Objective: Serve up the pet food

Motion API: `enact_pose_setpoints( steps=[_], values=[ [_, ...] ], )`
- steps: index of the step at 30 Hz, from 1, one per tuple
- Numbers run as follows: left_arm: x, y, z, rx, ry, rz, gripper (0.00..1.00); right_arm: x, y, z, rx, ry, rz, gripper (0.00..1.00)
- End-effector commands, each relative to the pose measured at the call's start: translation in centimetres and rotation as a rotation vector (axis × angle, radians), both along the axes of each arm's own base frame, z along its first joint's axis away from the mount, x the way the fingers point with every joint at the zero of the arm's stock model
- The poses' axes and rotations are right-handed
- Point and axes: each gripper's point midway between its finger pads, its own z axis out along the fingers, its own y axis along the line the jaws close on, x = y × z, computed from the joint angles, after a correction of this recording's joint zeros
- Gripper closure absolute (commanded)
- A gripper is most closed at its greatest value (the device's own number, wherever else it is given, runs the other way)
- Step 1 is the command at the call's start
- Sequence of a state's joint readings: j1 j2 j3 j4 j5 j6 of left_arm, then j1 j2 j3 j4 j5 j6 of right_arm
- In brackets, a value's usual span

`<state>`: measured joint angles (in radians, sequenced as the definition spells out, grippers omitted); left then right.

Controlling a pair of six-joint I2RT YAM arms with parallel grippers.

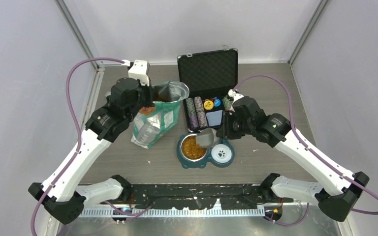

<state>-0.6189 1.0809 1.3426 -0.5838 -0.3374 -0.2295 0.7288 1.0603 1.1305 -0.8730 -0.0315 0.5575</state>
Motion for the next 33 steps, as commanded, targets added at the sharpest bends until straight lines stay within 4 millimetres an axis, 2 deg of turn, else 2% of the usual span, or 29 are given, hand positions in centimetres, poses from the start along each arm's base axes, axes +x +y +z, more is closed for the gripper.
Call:
enact_pose_setpoints(
  steps=[1, 11, 17, 22, 28, 33],
  values=[
    [-0.9, -0.1, 1.6, -0.071, -0.048, -0.024, 1.0, 0.8, 1.2, 2.7, 0.041, -0.073, 0.022, 0.95],
    [-1.2, -0.2, 1.8, -0.069, -0.054, -0.033, 1.0, 0.8, 0.2, 3.8, 0.012, -0.137, 0.002, 0.95],
    [-1.4, -0.1, 1.9, -0.074, -0.065, -0.035, 1.0, 0.6, -0.4, 6.1, 0.075, -0.194, -0.028, 0.95],
    [-1.7, 0.3, 1.6, -0.071, -0.068, -0.026, 1.0, 0.1, -0.6, 9.5, 0.176, -0.262, -0.045, 0.95],
    [-1.6, 0.2, 1.6, -0.072, -0.072, -0.022, 1.0, -0.1, -2.2, 16.8, 0.301, -0.428, -0.097, 0.95],
    [-1.5, 0.0, 1.8, -0.072, -0.073, -0.026, 1.0, -0.2, -2.0, 21.5, 0.401, -0.547, -0.072, 0.95]
  ],
)
